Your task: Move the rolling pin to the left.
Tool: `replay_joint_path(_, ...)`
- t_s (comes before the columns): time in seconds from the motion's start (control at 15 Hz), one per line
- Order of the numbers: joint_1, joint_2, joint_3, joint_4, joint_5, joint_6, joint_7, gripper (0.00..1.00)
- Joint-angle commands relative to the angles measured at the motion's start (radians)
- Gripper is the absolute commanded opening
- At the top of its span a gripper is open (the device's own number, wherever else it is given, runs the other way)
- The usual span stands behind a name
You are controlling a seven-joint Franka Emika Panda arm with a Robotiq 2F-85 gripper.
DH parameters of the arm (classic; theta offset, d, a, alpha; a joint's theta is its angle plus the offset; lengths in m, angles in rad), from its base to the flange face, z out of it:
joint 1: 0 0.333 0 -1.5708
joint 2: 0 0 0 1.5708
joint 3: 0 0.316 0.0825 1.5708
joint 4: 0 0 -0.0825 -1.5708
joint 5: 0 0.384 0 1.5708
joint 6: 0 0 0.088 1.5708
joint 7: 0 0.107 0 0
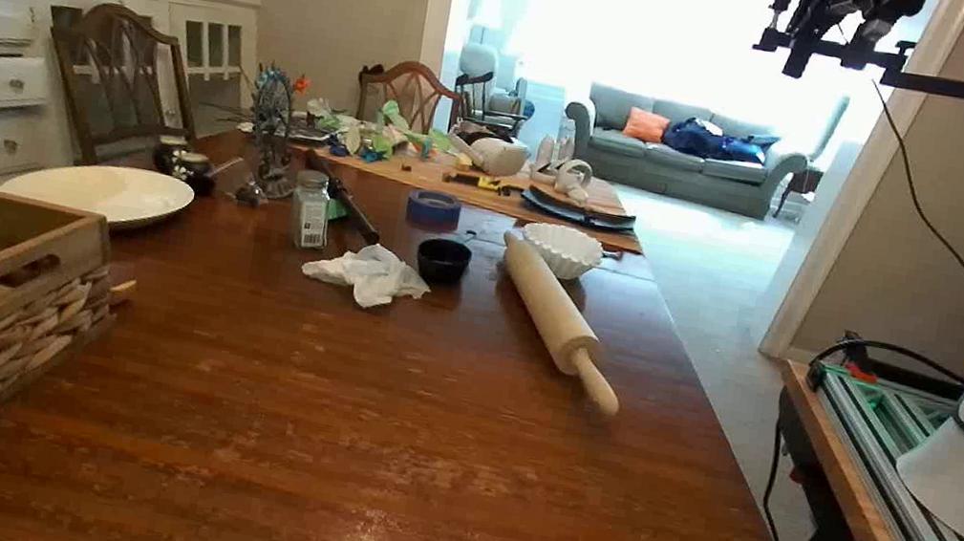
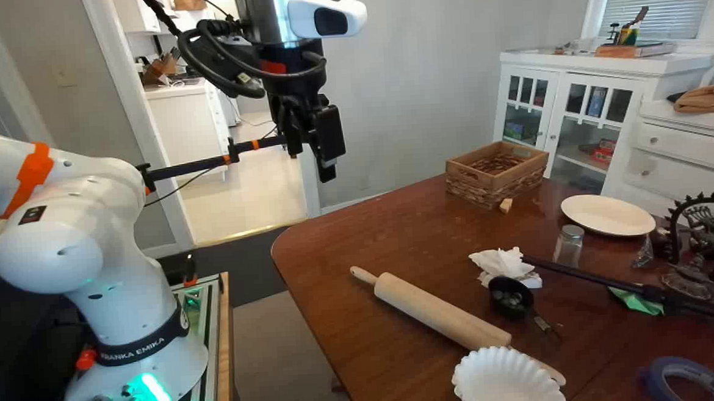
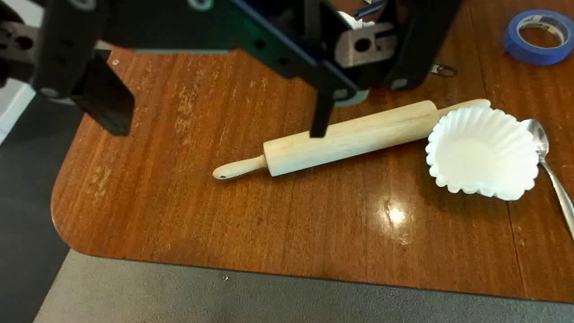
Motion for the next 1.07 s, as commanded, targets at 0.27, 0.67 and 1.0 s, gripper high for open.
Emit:
replay_joint_path(0.27,-0.002,0.001,0.002,0.002,0.002,-0.002,-0.001,1.0)
replay_joint_path(0.67,-0.039,0.135,0.023,0.007,0.027,0.136,0.174,1.0)
replay_joint_path(1.0,-0.076,0.361,0.074,0.01,0.048,0.34,0.395,1.0)
